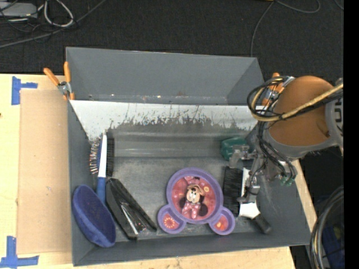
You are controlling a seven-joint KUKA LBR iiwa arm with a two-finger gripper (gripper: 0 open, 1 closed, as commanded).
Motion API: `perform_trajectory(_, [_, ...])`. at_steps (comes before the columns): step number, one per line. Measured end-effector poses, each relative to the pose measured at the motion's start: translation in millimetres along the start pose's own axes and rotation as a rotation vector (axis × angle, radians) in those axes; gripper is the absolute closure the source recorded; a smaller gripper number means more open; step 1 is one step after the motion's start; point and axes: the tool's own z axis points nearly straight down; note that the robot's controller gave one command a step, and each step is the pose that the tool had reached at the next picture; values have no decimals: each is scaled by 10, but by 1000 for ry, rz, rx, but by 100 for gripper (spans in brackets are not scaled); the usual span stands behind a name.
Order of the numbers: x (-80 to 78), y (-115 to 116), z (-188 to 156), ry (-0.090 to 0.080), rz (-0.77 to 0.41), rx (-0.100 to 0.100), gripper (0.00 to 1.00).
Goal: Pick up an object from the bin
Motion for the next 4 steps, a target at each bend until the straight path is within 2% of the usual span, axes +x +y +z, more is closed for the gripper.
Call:
perform_trajectory(1, [-16,5,-46,-8,-3,1,0])
perform_trajectory(2, [-427,506,756,-11,88,-1,0])
perform_trajectory(3, [-469,625,657,-12,99,1,0])
perform_trajectory(4, [-461,650,964,-3,94,-1,0])
